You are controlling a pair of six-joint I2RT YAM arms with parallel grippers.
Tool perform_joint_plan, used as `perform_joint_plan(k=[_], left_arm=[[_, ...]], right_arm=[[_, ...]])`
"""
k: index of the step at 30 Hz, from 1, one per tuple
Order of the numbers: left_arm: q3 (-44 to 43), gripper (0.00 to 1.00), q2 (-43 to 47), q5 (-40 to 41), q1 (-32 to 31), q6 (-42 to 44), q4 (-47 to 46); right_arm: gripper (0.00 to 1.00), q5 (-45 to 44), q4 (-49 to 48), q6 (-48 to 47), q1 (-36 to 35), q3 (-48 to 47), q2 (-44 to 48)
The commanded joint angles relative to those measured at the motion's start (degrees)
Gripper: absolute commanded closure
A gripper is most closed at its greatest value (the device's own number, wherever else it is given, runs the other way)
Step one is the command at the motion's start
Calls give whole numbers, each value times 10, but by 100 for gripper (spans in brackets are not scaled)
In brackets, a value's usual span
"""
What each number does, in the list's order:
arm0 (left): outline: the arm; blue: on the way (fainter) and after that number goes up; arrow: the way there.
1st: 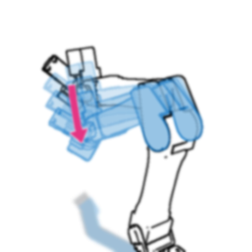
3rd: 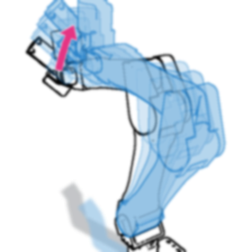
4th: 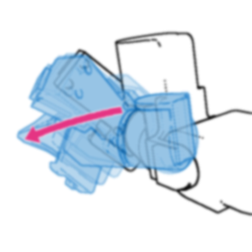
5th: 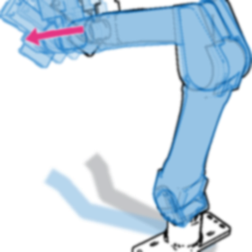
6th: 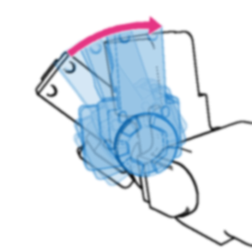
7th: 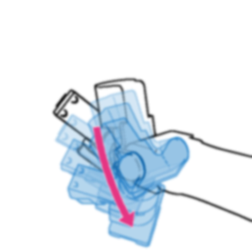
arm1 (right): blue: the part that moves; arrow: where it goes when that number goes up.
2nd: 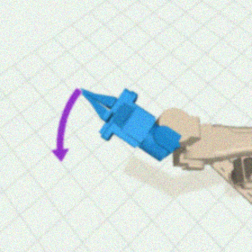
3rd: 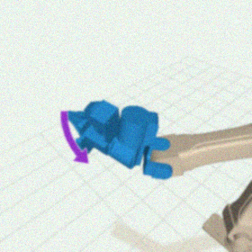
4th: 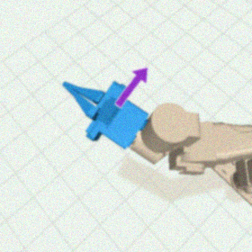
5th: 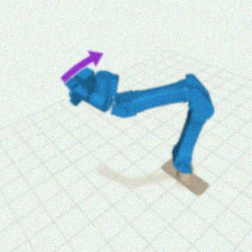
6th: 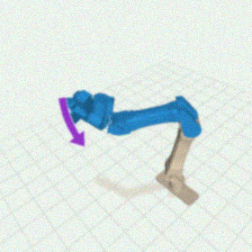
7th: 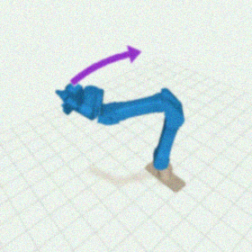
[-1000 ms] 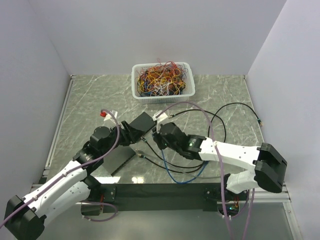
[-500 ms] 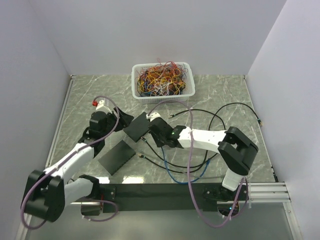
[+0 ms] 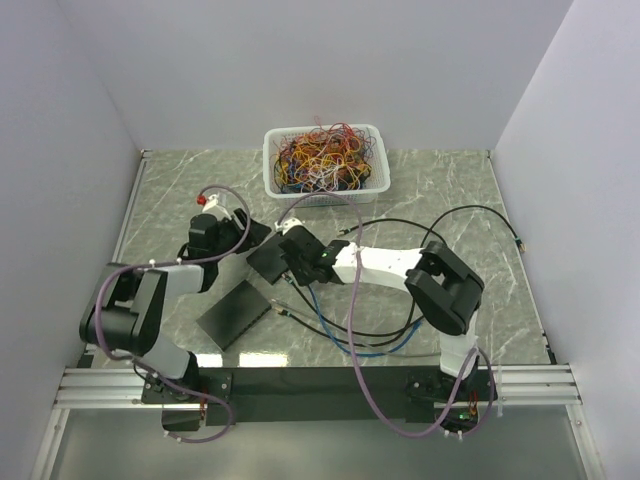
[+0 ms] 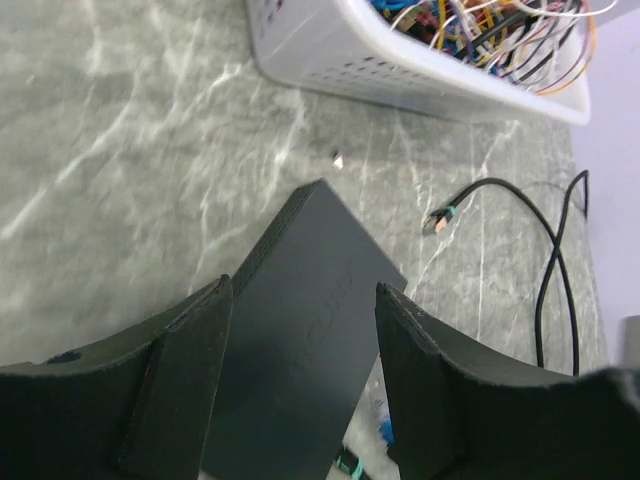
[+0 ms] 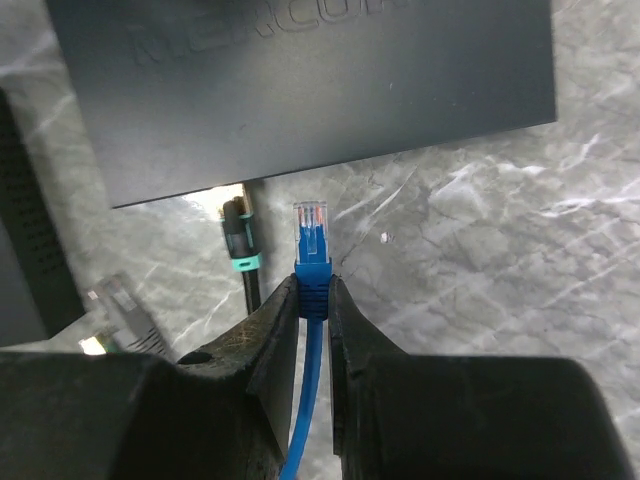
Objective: Insert the plug into the switch port
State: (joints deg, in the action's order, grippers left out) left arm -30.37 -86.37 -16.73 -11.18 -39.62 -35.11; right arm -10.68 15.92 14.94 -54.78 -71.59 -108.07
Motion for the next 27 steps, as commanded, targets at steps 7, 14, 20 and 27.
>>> perform_joint_plan(k=[7, 14, 20, 27], left_arm=[[-42, 38, -106, -81, 3, 1, -163], [-52, 39, -140, -91, 3, 13, -160], [-55, 40, -164, -124, 3, 21, -177], [-64, 42, -191, -132, 3, 23, -175]], right_arm=[[100, 0, 0, -10, 7, -39, -38], [100, 2, 5, -12, 11, -67, -58], [100, -7, 6, -12, 13, -79, -69], [100, -16, 11, -11, 13, -83, -58]])
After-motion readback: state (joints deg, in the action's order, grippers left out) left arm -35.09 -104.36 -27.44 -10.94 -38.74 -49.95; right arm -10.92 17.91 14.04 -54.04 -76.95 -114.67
